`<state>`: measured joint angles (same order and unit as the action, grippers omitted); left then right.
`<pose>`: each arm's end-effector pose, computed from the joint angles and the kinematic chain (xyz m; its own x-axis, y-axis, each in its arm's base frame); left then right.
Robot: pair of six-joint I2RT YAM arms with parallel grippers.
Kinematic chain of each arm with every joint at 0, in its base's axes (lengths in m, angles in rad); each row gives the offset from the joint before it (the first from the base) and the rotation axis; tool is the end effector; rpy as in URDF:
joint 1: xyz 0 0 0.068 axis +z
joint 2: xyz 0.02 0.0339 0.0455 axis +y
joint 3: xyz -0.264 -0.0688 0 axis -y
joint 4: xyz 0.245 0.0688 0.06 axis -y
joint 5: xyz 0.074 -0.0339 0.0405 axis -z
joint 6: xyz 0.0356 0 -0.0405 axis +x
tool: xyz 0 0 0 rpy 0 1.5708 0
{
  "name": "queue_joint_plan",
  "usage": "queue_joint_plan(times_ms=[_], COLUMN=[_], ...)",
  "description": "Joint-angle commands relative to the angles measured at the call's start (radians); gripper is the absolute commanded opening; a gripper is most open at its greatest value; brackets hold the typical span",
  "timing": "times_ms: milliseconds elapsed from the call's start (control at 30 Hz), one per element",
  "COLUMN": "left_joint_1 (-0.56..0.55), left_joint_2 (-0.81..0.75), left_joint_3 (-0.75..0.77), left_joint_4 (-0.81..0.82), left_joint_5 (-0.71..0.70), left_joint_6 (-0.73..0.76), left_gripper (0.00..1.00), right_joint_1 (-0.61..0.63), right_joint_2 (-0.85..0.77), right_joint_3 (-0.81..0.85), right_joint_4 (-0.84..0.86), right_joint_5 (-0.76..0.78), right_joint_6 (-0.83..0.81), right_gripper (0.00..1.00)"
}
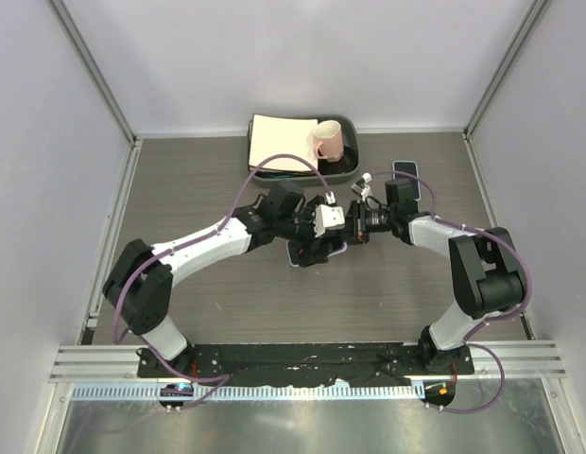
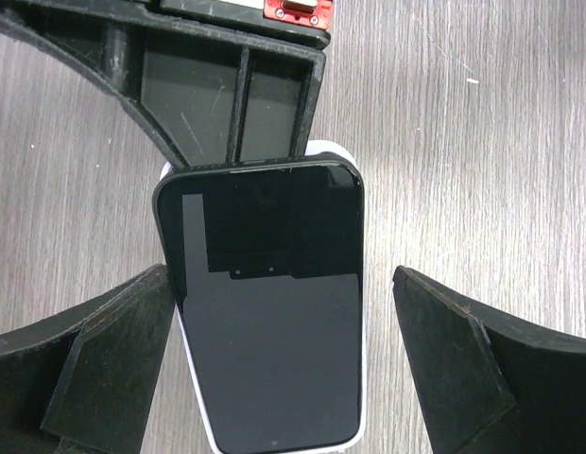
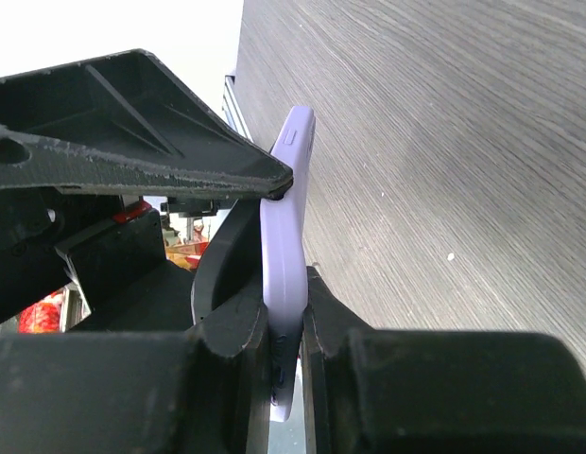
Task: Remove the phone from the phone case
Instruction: Remove the phone case from the phone.
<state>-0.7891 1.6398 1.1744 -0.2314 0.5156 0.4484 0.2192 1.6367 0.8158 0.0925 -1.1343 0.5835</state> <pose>0.2444 -0.2711 0.2532 -0.0243 0.5598 -0.8283 0.9925 0.1130 0.0473 0.3002 0.0999 0.1793 -0.9566 0.0255 -0.2904 -0.2696 0.3014 0.9146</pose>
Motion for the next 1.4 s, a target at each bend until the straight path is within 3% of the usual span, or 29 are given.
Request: queue_joint_plan(times_ms=[0, 667, 867, 1367], left_joint_1=[0.024, 0.01, 0.005, -0.015], left_joint_2=[-0.066, 0.018, 0.026, 0.045], left_joint_3=[0.056, 0.154, 0.153, 0.151], left_joint_4=[-0.039, -0.06, -0.083, -0.072], left_joint_5=[0.057, 0.006, 0.043, -0.014], left_joint_6=[0.001, 0.009, 0.007, 0.006], left_gripper=[1.0, 1.0, 1.0, 1.0], right_joint_1=[-0.007, 0.028, 0.028, 0.029], right_joint_2=[-0.066, -0.067, -0.058, -0.074], right_joint_3=[0.005, 0.005, 0.014, 0.009], right_joint_4=[0.087, 0.076, 0.076, 0.082], right_joint_5=[-0.048, -0.041, -0.041, -0.047], right_joint_6=[0.027, 0.012, 0.012, 0.018], right_gripper=[0.01, 0.01, 0.01, 0.01])
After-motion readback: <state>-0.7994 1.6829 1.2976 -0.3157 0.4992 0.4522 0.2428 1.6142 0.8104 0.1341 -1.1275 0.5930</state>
